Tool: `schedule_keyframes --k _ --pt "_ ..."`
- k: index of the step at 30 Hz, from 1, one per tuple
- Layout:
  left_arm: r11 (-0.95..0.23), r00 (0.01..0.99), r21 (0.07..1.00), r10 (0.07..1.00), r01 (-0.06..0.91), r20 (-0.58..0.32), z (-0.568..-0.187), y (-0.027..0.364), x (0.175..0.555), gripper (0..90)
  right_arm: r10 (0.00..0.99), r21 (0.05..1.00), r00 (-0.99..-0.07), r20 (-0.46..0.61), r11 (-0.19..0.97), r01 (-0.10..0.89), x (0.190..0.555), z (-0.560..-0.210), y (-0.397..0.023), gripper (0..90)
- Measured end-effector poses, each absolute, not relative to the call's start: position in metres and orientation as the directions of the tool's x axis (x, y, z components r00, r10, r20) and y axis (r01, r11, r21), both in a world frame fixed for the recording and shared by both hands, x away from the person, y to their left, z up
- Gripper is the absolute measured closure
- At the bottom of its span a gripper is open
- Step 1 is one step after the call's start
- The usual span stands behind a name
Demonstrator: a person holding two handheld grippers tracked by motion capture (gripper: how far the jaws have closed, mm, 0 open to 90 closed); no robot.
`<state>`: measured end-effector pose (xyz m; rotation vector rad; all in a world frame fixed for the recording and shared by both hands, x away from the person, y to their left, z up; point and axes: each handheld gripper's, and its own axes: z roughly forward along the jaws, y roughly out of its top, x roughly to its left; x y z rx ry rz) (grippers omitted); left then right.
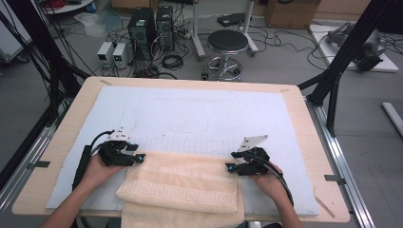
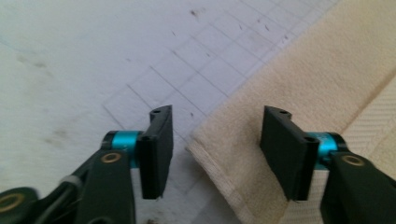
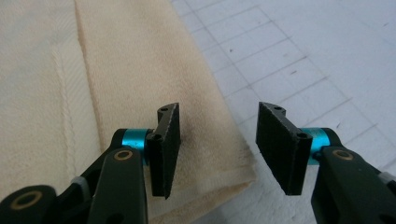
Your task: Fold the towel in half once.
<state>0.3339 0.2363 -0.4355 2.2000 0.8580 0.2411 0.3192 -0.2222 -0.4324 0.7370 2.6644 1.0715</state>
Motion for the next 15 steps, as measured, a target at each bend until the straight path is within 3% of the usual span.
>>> schedule_keyframes --k 2,7,10,15 --pt "-0.493 0.764 0.706 0.637 0.509 -0.106 -0.435 0.237 0.333 55.0 0.506 0.691 -0.862 0.034 0.611 0.386 0.32 -0.435 -0.223 51.8" --pt "-0.505 0.78 0.699 0.614 0.506 -0.121 -0.433 0.234 0.33 77.3 0.468 0.694 -0.878 0.103 0.598 0.4 0.321 -0.437 -0.223 72.7" --pt "-0.508 0.778 0.702 0.62 0.499 -0.105 -0.431 0.234 0.329 81.1 0.45 0.691 -0.887 0.105 0.609 0.391 0.319 -0.435 -0.222 80.6" --pt "-0.471 0.744 0.734 0.665 0.49 -0.07 -0.422 0.234 0.341 82.4 0.473 0.702 -0.878 0.07 0.602 0.38 0.328 -0.425 -0.22 82.5"
